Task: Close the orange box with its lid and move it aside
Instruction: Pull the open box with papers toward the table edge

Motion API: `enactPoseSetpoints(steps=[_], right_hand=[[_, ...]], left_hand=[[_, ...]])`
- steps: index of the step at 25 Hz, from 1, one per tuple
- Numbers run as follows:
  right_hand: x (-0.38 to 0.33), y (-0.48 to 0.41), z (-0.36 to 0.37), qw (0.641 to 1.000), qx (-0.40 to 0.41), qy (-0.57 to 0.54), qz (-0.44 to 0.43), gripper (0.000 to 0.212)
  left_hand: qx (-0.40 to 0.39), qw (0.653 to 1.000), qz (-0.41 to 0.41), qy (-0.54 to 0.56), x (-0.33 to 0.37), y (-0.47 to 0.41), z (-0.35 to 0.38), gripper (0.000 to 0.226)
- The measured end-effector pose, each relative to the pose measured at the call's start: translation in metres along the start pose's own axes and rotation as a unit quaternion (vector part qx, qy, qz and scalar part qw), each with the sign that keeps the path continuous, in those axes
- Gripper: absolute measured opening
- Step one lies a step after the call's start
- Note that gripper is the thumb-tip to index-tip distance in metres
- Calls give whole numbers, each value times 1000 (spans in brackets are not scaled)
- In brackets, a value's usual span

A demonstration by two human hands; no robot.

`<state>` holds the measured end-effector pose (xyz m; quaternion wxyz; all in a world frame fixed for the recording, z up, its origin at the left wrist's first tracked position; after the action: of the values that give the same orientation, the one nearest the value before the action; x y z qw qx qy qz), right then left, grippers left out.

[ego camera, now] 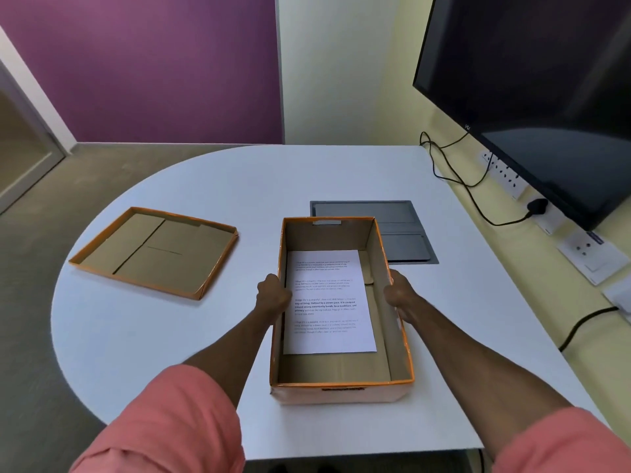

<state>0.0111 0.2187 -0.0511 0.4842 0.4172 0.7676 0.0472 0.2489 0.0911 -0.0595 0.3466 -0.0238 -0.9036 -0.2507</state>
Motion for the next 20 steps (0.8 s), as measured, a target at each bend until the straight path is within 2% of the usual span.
enactPoseSetpoints(steps=[14,17,20], right_hand=[[35,-16,0,999,-33,7,-1,50],[30,-16,2,998,-32,50,-5,64],[2,-18,1,983,22,160,-88,72]], left_hand=[[-5,999,-22,33,-18,8,29,31],[-19,999,-20,30,-18,8,28,37],[-13,1000,-5,22,-13,9,19,45]])
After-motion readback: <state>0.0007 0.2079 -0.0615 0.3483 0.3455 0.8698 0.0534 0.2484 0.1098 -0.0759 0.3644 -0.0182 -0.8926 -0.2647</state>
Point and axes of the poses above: each hand's wrist, its own y-axis away from the middle knuckle, its own z-axis out of the palm, x = y × z, the point moved 6 cm from there along -y, towards the middle knuckle, and after that the axes turned 3 degrees about -x, right-handed, at the moved point
